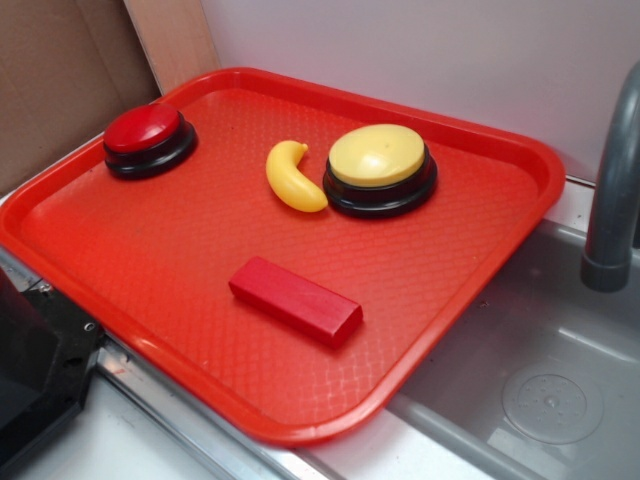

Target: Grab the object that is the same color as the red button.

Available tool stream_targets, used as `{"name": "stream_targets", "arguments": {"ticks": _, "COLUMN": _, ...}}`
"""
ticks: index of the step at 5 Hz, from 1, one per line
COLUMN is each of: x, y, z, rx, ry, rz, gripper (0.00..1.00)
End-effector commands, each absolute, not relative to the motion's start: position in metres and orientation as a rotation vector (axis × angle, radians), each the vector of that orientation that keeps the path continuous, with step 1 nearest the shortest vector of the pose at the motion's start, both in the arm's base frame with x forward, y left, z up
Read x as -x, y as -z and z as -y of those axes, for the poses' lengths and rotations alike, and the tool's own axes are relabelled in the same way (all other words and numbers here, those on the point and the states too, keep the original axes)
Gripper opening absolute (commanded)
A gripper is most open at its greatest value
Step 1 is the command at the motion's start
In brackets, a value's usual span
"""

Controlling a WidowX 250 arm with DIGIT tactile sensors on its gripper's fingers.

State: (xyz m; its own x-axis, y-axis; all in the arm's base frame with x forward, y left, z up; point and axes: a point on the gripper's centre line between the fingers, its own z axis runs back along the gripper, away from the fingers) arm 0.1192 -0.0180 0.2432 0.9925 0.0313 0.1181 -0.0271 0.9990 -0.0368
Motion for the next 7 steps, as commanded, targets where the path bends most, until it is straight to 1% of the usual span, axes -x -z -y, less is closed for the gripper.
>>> {"name": "stream_targets", "arguments": {"ticks": 1, "x": -0.119, "y": -0.243, "z": 0.018, "rx": 0.035, "ry": -0.029, "rz": 0.119, "gripper": 1.0}}
{"name": "stream_targets", "arguments": {"ticks": 2, "x": -0.137, "y": -0.228, "z": 0.038, "rx": -0.018, "ry": 0.183, "rz": 0.157, "gripper": 1.0}}
{"name": "stream_targets", "arguments": {"ticks": 3, "x": -0.157, "y": -0.209, "z": 0.059, "rx": -0.046, "ry": 0.422, "rz": 0.195, "gripper": 1.0}}
{"name": "stream_targets", "arguments": {"ticks": 4, "x": -0.175, "y": -0.186, "z": 0.074, "rx": -0.108, "ry": 0.65, "rz": 0.239, "gripper": 1.0}}
{"name": "stream_targets", "arguments": {"ticks": 5, "x": -0.185, "y": -0.154, "z": 0.083, "rx": -0.096, "ry": 0.902, "rz": 0.239, "gripper": 1.0}}
{"name": "stream_targets", "arguments": {"ticks": 6, "x": -0.184, "y": -0.121, "z": 0.094, "rx": -0.016, "ry": 1.146, "rz": 0.223, "gripper": 1.0}}
{"name": "stream_targets", "arguments": {"ticks": 7, "x": -0.18, "y": -0.096, "z": 0.106, "rx": -0.008, "ry": 1.33, "rz": 0.188, "gripper": 1.0}}
